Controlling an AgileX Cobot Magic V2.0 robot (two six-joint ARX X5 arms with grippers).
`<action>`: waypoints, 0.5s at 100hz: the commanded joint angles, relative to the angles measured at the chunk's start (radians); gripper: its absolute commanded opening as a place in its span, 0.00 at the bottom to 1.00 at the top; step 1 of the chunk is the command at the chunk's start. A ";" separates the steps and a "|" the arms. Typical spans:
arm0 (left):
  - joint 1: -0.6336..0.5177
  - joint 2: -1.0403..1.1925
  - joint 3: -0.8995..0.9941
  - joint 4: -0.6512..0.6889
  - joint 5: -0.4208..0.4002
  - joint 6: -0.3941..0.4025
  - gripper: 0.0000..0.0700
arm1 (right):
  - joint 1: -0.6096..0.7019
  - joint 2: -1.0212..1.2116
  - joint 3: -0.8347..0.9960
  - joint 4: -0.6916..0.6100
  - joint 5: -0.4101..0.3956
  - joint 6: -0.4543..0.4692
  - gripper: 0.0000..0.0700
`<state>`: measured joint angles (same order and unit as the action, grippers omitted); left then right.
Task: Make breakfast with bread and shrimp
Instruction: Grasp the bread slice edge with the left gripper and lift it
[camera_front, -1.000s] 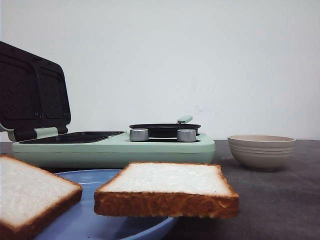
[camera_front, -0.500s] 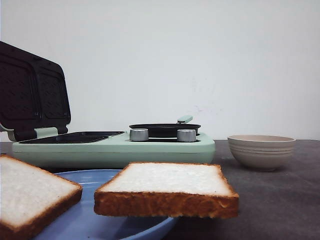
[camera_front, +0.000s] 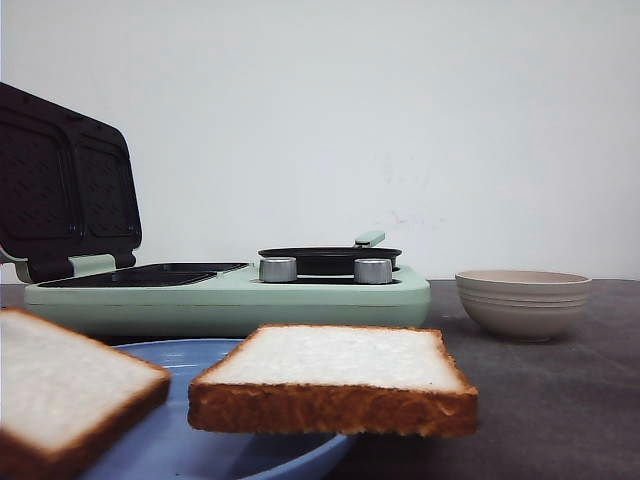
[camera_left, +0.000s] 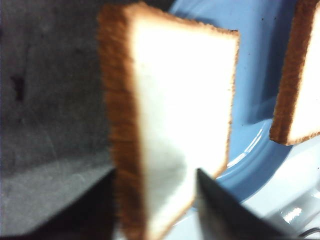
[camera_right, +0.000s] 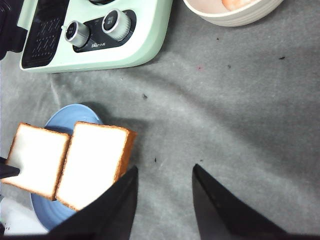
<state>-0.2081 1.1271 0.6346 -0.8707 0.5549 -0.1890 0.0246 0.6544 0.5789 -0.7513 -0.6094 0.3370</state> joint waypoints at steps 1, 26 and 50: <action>-0.004 0.011 0.010 0.006 0.006 0.013 0.00 | 0.000 0.002 0.014 0.006 -0.004 -0.012 0.30; -0.004 0.009 0.010 0.005 0.006 0.016 0.00 | 0.000 0.002 0.014 0.006 -0.003 -0.012 0.30; -0.004 -0.077 0.011 0.042 0.006 0.001 0.01 | 0.000 0.002 0.014 0.006 -0.001 -0.012 0.30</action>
<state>-0.2081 1.0657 0.6346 -0.8467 0.5606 -0.1894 0.0246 0.6544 0.5789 -0.7513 -0.6086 0.3370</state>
